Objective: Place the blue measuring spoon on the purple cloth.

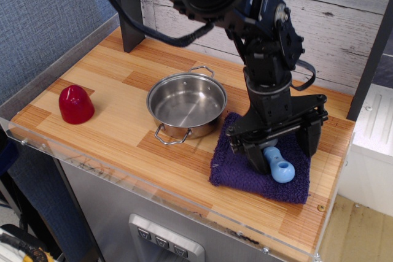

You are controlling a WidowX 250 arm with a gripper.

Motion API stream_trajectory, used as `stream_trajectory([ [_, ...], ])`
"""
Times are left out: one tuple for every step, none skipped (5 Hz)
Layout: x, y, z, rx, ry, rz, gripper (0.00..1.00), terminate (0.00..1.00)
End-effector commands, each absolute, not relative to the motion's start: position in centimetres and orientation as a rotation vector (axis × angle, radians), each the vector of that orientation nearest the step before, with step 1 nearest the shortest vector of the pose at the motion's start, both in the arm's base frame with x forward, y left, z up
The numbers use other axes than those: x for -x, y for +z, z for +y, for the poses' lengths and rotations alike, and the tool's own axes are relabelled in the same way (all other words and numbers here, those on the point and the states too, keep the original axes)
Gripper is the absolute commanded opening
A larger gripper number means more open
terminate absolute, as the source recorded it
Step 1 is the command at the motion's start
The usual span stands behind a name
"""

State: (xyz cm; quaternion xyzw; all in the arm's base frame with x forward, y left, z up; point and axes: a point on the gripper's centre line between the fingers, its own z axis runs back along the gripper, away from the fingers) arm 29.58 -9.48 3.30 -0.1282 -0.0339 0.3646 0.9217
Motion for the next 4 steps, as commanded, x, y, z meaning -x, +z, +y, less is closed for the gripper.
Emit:
stream_trajectory([
  [-32.4, 11.1, -8.7, 0.355, 0.705, -0.254, 1.0, 0.0],
  [-33.0, 14.5, -8.1, 0.378, 0.721, -0.3, 1.0, 0.0],
  [-32.9, 17.8, -6.6, 0.4, 0.754, -0.374, 1.0, 0.0],
  [-32.3, 20.4, -4.7, 0.397, 0.77, -0.453, 1.0, 1.0],
])
